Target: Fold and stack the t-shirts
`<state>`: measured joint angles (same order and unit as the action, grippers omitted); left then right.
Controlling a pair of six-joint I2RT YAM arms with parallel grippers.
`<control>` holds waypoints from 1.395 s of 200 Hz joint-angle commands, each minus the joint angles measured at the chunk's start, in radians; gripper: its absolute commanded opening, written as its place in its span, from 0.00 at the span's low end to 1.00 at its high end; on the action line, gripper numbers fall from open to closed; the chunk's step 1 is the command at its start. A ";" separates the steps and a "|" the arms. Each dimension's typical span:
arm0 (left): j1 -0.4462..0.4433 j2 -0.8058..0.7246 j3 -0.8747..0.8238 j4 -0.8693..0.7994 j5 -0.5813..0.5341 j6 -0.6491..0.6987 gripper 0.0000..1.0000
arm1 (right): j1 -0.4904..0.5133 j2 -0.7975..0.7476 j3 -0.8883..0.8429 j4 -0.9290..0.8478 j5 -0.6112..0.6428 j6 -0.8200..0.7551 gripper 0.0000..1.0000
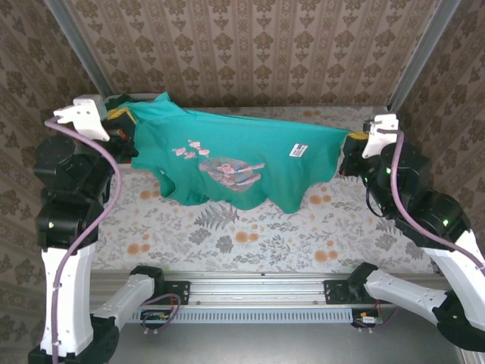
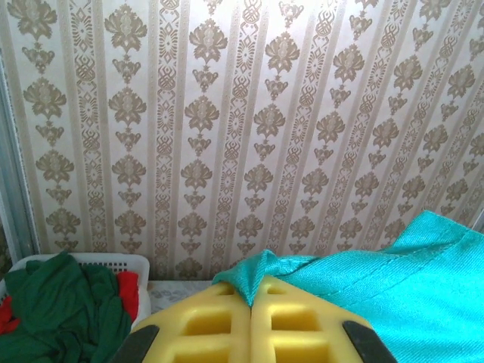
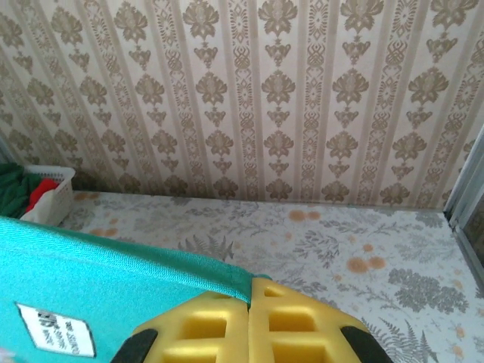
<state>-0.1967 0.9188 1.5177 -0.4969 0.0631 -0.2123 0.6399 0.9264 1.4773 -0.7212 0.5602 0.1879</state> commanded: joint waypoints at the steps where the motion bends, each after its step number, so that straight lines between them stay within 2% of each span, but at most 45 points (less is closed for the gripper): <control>1: 0.010 0.207 -0.008 0.114 -0.057 0.016 0.00 | -0.067 0.197 0.019 0.025 0.037 0.020 0.00; 18: 0.012 0.374 0.014 0.157 -0.049 0.022 0.00 | -0.123 0.364 0.016 0.057 0.023 0.034 0.00; 35: 0.027 0.545 0.037 0.223 -0.027 0.020 0.00 | -0.220 0.534 0.032 0.079 0.046 0.063 0.00; 57: 0.043 0.787 0.144 0.240 0.010 0.022 0.00 | -0.337 0.735 0.084 0.131 0.036 0.081 0.00; 63: 0.048 0.855 0.191 0.229 0.032 0.021 0.07 | -0.362 0.790 0.116 0.131 0.035 0.085 0.00; 69: 0.055 0.919 0.240 0.206 0.048 0.016 0.21 | -0.382 0.849 0.154 0.131 0.028 0.080 0.00; 73: 0.058 0.961 0.271 0.188 0.054 0.012 0.26 | -0.393 0.887 0.180 0.133 0.021 0.073 0.00; 89: 0.069 1.094 0.405 0.088 0.089 0.003 0.32 | -0.427 1.012 0.295 0.116 0.022 0.057 0.00; 106: 0.072 1.138 0.451 0.034 0.096 0.004 0.35 | -0.459 1.105 0.407 0.095 -0.040 0.038 0.00; 113: 0.072 1.124 0.427 0.042 0.098 0.005 0.38 | -0.470 1.133 0.450 0.082 -0.074 0.029 0.09; 121: 0.072 1.090 0.383 0.055 0.094 0.007 0.42 | -0.474 1.159 0.501 0.042 -0.085 0.028 0.25; 126: 0.072 1.062 0.349 0.067 0.091 0.008 0.49 | -0.475 1.168 0.528 0.010 -0.088 0.028 0.35; 129: 0.072 1.045 0.327 0.071 0.092 0.010 0.52 | -0.474 1.168 0.542 -0.013 -0.095 0.028 0.40; 147: 0.072 0.896 0.161 0.082 0.084 0.013 0.72 | -0.470 1.104 0.496 -0.065 -0.135 0.051 0.51; 155: 0.071 0.817 0.054 0.098 0.096 0.001 0.84 | -0.466 1.040 0.416 -0.049 -0.173 0.060 0.60; 160: 0.069 0.765 -0.023 0.126 0.110 -0.011 0.98 | -0.462 0.994 0.356 -0.036 -0.195 0.066 0.68; 163: 0.066 0.734 -0.071 0.147 0.116 -0.018 0.99 | -0.460 0.968 0.318 -0.025 -0.205 0.071 0.72; 177: 0.033 0.609 -0.292 0.245 0.156 -0.050 1.00 | -0.447 0.833 0.142 0.020 -0.242 0.099 0.74; 189: -0.029 0.519 -0.451 0.313 0.159 -0.057 1.00 | -0.436 0.720 -0.009 0.032 -0.265 0.162 0.74; 203: -0.115 0.462 -0.574 0.344 0.153 -0.048 1.00 | -0.409 0.594 -0.206 0.067 -0.328 0.225 0.73; 211: -0.154 0.453 -0.624 0.354 0.151 -0.054 1.00 | -0.379 0.527 -0.314 0.080 -0.314 0.277 0.74; 231: -0.224 0.501 -0.682 0.377 0.170 -0.066 0.99 | -0.317 0.411 -0.523 0.085 -0.276 0.395 0.74; 240: -0.234 0.541 -0.688 0.383 0.180 -0.074 0.94 | -0.312 0.393 -0.586 0.070 -0.268 0.442 0.73; 257: -0.240 0.620 -0.690 0.415 0.250 -0.102 0.76 | -0.313 0.372 -0.691 0.092 -0.277 0.488 0.73; 275: -0.253 0.686 -0.682 0.435 0.264 -0.113 0.75 | -0.313 0.391 -0.767 0.159 -0.334 0.513 0.72; 279: -0.282 0.697 -0.679 0.437 0.260 -0.115 0.75 | -0.315 0.398 -0.780 0.174 -0.346 0.518 0.72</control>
<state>-0.4385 1.5646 0.8280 -0.1333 0.2703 -0.2932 0.3298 1.3132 0.7742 -0.6296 0.2756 0.5957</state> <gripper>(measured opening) 0.753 0.723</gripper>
